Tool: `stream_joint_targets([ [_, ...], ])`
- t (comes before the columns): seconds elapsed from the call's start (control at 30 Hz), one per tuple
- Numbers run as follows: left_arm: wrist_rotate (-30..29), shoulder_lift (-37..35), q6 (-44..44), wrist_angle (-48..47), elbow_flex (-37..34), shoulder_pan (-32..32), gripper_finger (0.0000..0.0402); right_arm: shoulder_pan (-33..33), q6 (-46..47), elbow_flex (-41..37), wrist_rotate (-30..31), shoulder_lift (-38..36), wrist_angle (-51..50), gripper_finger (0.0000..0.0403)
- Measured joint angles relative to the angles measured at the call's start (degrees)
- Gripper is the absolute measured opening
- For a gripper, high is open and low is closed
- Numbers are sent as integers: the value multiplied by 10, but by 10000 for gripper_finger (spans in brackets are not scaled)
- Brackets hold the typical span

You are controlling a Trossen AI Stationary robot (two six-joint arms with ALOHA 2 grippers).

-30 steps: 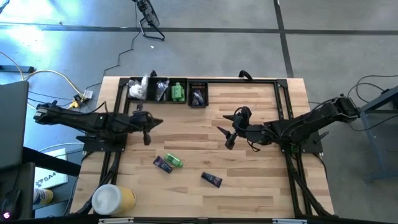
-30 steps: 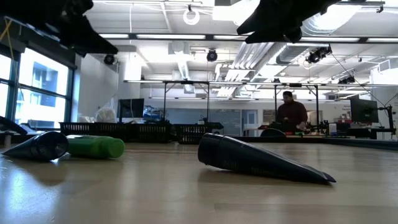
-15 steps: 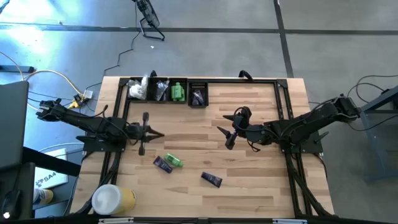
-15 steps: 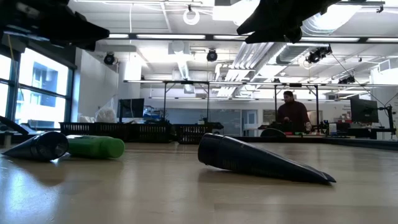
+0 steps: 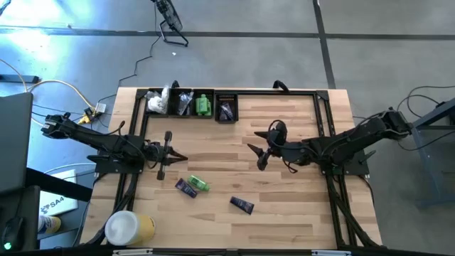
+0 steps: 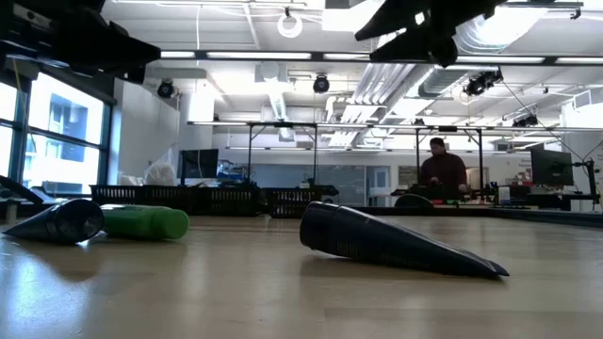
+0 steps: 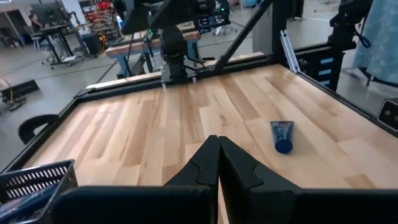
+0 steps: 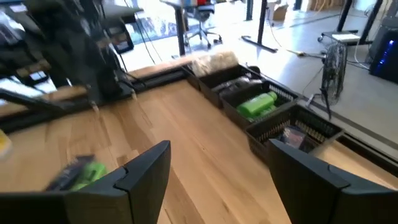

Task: Pick & Place Travel size toiletries
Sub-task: Put the shave cream into the right black bin

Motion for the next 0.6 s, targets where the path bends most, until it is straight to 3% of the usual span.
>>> stream_joint_targets([
  [0.27,0,0,-46,-1,0,0,0,44,-20,0,-1,0,106,232],
  [0.37,0,0,-56,-1,0,0,0,59,-14,2,-32,0,126,222],
  [0.6,0,0,-60,-14,0,0,0,88,-32,88,-70,48,126,212],
])
